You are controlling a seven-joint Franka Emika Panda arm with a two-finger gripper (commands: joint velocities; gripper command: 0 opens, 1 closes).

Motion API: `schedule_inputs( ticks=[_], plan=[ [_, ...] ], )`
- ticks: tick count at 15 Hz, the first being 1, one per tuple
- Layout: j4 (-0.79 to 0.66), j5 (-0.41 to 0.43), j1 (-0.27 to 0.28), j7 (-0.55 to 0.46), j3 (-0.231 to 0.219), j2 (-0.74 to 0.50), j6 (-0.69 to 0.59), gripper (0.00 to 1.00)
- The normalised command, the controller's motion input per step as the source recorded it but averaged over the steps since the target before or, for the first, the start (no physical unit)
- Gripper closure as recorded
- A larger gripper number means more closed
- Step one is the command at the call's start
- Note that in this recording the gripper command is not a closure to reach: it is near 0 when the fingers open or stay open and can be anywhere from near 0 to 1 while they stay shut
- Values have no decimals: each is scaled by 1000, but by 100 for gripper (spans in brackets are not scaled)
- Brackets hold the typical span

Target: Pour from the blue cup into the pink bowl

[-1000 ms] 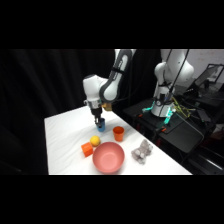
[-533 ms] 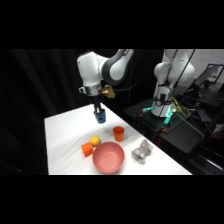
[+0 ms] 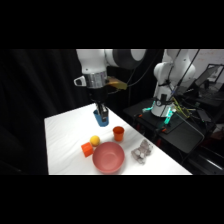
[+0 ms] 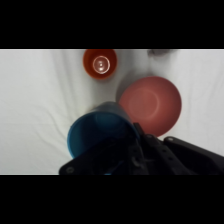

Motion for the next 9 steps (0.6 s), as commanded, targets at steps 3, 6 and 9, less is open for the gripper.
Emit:
schedule_inputs(
  ticks=[3,6,9],
  plan=[
    [333,370,42,-382,155,207,-240,10],
    [440,599,-95,-700,131,284,-368,10],
    [499,507,-189,-677,99,330,-516,10]
  ],
)
